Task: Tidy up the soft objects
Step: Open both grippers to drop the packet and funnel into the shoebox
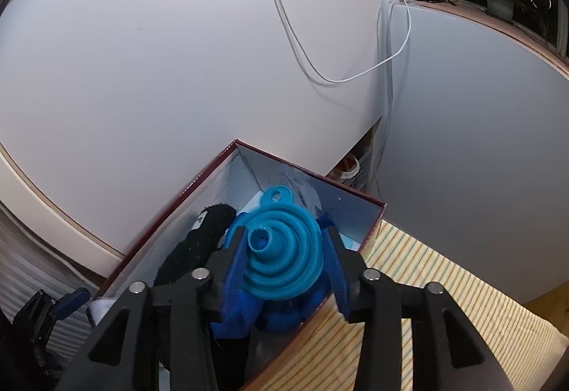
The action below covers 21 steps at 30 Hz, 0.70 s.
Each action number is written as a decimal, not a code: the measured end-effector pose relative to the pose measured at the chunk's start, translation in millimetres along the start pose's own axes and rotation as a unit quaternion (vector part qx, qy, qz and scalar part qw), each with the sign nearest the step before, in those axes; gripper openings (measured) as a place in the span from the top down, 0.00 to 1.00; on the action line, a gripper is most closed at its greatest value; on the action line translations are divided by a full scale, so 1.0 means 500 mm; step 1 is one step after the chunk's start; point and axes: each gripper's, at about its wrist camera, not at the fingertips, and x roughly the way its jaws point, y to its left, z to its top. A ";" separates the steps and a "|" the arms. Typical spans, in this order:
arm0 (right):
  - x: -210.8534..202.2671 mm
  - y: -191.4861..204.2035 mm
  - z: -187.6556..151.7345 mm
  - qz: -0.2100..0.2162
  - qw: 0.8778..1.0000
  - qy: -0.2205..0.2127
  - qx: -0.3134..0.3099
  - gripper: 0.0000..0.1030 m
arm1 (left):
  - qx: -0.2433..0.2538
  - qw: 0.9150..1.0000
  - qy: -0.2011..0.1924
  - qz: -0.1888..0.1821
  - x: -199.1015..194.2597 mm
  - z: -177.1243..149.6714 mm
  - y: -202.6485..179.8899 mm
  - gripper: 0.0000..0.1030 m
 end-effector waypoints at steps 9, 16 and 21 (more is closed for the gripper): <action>-0.021 -0.004 0.004 0.005 1.000 -0.012 0.004 0.40 | -0.014 1.000 -0.002 -0.004 -0.010 0.002 0.006 0.32; -0.057 -0.002 -0.026 0.011 1.000 -0.015 0.001 0.40 | -0.022 1.000 -0.009 -0.012 -0.030 0.001 -0.003 0.32; -0.098 -0.007 -0.055 0.016 1.000 -0.020 0.001 0.40 | -0.024 1.000 -0.013 -0.015 -0.050 -0.005 -0.014 0.32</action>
